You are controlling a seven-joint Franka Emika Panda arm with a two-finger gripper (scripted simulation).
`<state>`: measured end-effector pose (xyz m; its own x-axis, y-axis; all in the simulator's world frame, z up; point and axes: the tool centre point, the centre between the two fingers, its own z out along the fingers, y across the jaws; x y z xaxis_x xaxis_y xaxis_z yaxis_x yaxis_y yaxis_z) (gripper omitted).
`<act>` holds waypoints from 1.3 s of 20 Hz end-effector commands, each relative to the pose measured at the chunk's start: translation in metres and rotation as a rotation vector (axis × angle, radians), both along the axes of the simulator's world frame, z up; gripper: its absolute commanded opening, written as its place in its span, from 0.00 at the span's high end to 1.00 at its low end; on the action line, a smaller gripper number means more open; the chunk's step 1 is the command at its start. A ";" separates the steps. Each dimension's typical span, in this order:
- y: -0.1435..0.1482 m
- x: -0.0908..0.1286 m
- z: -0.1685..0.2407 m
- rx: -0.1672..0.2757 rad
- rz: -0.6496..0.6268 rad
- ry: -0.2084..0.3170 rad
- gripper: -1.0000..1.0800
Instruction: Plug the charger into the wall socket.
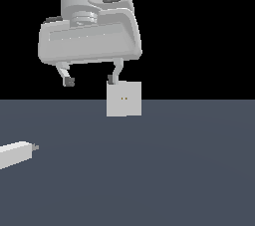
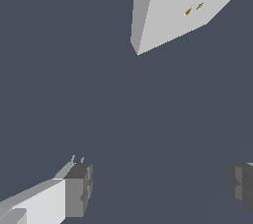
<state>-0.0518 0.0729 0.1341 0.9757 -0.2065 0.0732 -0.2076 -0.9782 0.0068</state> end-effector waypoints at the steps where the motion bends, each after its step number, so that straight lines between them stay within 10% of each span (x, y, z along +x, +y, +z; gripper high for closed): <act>1: 0.012 -0.008 -0.008 -0.001 -0.030 -0.009 0.04; 26: 0.106 -0.044 -0.069 -0.019 -0.248 -0.075 0.04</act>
